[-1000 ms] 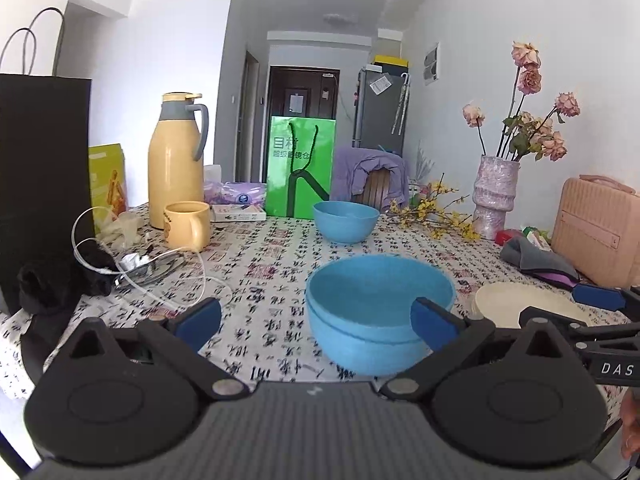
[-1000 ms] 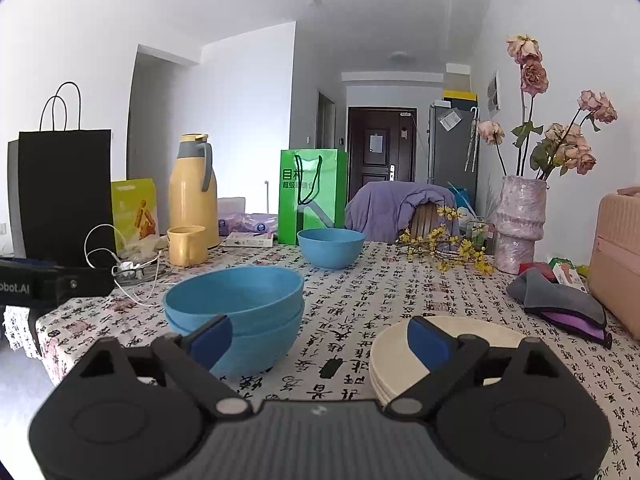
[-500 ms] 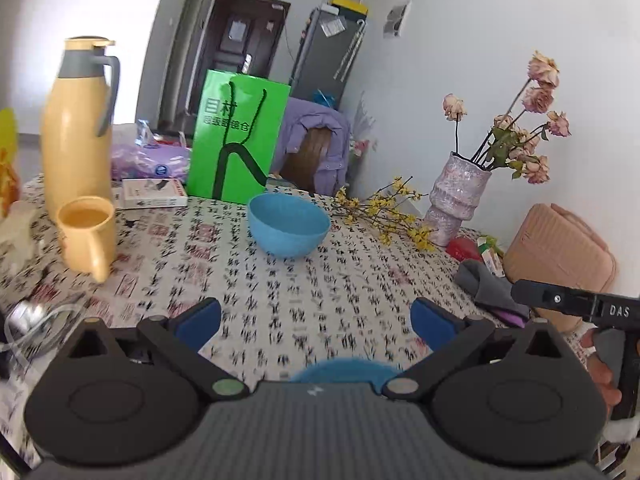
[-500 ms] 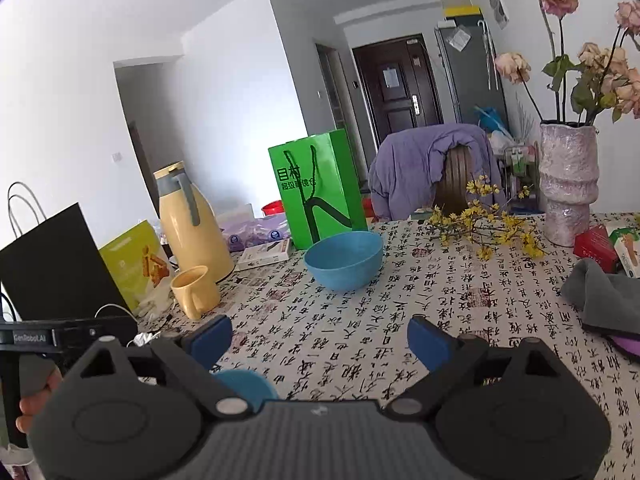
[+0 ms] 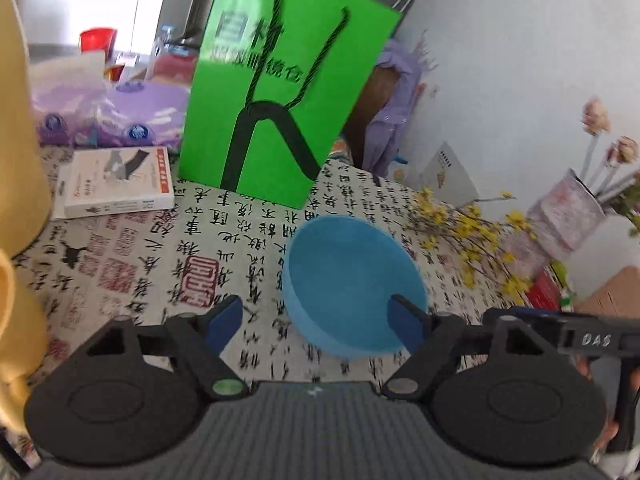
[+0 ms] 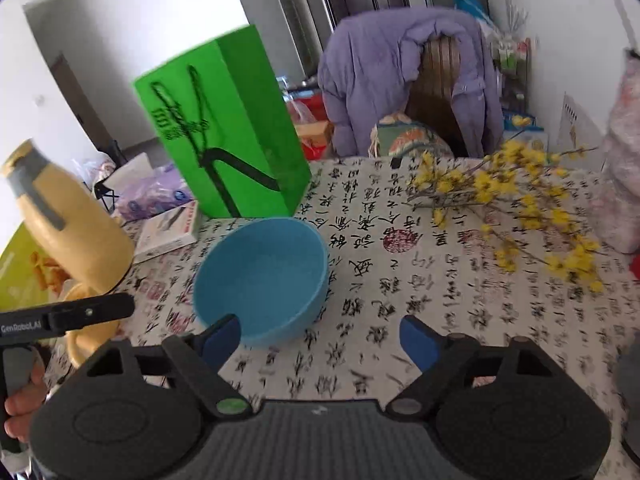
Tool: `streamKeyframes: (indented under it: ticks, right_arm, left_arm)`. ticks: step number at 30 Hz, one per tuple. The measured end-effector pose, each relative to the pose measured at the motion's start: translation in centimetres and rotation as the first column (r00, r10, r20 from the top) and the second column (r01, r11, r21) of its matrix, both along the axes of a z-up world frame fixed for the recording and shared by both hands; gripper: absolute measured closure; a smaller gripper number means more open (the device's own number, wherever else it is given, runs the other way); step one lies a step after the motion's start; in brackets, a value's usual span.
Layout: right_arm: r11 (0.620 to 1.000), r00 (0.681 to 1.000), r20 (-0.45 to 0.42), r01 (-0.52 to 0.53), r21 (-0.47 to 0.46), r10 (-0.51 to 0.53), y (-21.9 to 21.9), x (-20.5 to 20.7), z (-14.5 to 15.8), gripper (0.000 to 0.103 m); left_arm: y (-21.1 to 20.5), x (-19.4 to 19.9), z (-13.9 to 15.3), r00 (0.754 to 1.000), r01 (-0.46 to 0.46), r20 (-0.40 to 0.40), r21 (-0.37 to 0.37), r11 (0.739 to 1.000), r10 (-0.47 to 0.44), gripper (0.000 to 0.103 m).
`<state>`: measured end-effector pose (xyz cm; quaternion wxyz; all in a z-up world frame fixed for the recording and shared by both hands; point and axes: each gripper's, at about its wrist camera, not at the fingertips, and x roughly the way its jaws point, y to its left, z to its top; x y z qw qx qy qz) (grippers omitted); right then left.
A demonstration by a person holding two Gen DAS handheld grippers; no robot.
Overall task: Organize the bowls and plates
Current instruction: 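Move both grippers to the blue bowl beside the green bag, then close the left gripper on the bowl rim while the right gripper grips it, then lift the blue bowl and carry it over the nested blue bowls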
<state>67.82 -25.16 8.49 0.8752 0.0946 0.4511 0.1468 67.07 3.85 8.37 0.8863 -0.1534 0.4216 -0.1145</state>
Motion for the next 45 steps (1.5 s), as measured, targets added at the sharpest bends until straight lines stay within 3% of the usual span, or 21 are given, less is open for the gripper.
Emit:
streamKeyframes:
  ticks: [3,8,9,12,14,20,28,37,45]
  right_arm:
    - [1.0,0.998,-0.054,0.025,-0.01,-0.026,1.6,3.6,-2.7,0.03]
    - [0.998,0.995,-0.091,0.03,-0.056,-0.035,4.3,6.5,-6.1,0.051]
    - [0.998,0.995,-0.093,0.036,-0.058,-0.042,4.6,6.8,-6.5,0.053]
    - [0.996,0.993,-0.096,0.055,-0.069,-0.062,5.1,7.3,-7.4,0.073]
    - [0.993,0.992,-0.092,0.075,-0.087,-0.083,5.2,7.3,-7.6,0.091]
    - [0.989,0.995,-0.041,0.082,-0.123,-0.088,5.1,5.9,-6.2,0.095]
    - [0.992,0.998,0.02,0.055,-0.111,-0.053,3.7,0.3,-1.1,0.094]
    - [0.996,0.994,0.105,0.025,-0.083,-0.016,1.3,-9.4,4.1,0.094]
    - [0.997,0.988,0.155,-0.008,-0.08,0.021,-0.7,-19.0,6.8,0.094]
  left_arm:
    - [-0.7,2.8,-2.3,0.999,-0.019,-0.044,-0.005,1.0,0.019,0.035]
    - [-1.9,5.0,-5.3,0.995,-0.015,-0.094,-0.002,1.0,0.014,0.065]
    - [-1.9,5.1,-5.6,0.995,-0.018,-0.099,-0.001,1.0,0.018,0.066]
    - [-1.9,5.4,-6.1,0.993,-0.036,-0.109,0.011,0.999,0.037,0.087]
    - [-1.8,5.4,-6.2,0.993,-0.041,-0.115,0.008,0.999,0.042,0.089]
    - [-2.8,3.5,-4.8,0.993,-0.046,-0.108,0.045,0.998,0.051,0.094]
    - [-4.4,-2.8,0.4,0.998,-0.043,-0.052,0.077,0.996,0.047,0.095]
    - [-6.9,-12.9,6.2,0.999,-0.038,0.037,0.105,0.994,0.034,0.094]
    - [-8.7,-22.1,8.7,0.996,-0.023,0.088,0.119,0.993,0.013,0.093]
